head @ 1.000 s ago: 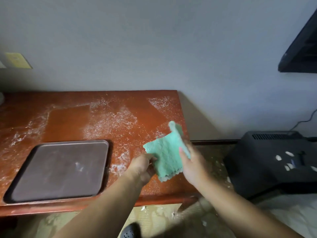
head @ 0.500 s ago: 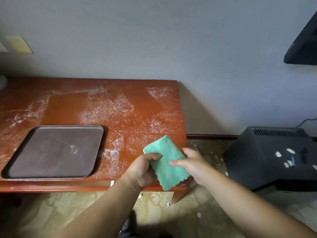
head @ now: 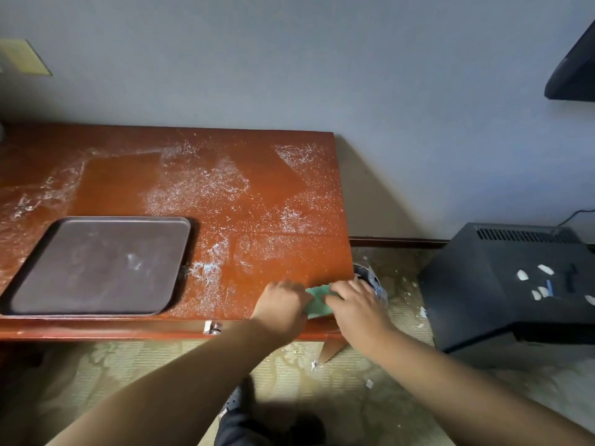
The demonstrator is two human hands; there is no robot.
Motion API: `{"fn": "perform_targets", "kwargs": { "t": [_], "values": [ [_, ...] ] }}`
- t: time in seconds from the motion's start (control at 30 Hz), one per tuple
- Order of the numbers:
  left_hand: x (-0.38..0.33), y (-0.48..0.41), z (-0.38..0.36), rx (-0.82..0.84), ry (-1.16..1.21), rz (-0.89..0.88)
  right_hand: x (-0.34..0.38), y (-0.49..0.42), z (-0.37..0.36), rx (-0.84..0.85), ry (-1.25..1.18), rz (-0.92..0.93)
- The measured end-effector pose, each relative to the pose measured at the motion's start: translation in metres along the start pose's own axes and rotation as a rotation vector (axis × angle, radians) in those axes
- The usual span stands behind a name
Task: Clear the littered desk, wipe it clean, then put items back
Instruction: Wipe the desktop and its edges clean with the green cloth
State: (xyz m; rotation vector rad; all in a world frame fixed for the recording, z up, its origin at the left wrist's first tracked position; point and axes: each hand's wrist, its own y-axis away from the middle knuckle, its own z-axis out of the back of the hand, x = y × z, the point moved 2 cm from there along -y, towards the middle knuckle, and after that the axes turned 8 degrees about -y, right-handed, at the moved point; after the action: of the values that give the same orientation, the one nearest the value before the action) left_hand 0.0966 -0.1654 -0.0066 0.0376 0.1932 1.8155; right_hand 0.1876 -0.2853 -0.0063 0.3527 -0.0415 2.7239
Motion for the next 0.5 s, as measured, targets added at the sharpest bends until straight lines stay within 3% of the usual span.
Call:
{"fn": "perform_targets", "kwargs": {
  "t": [0.07, 0.2, 0.33, 0.4, 0.5],
  "values": [
    [-0.007, 0.008, -0.022, 0.12, 0.182, 0.018, -0.002, 0.012, -0.016, 0.164, -0.147, -0.098],
    [-0.009, 0.008, -0.023, 0.059, 0.414, 0.176, -0.004, 0.013, -0.015, 0.091, -0.37, -0.295],
    [-0.015, 0.006, -0.019, 0.032, 0.261, 0.241, -0.004, 0.007, -0.003, 0.0, -0.213, -0.291],
    [-0.022, 0.004, -0.022, 0.081, 0.104, 0.222, -0.006, 0.007, -0.007, 0.014, -0.125, -0.269],
    [-0.028, -0.004, -0.027, 0.147, 0.064, 0.228, -0.007, 0.009, -0.016, 0.015, -0.038, -0.233]
  ]
}}
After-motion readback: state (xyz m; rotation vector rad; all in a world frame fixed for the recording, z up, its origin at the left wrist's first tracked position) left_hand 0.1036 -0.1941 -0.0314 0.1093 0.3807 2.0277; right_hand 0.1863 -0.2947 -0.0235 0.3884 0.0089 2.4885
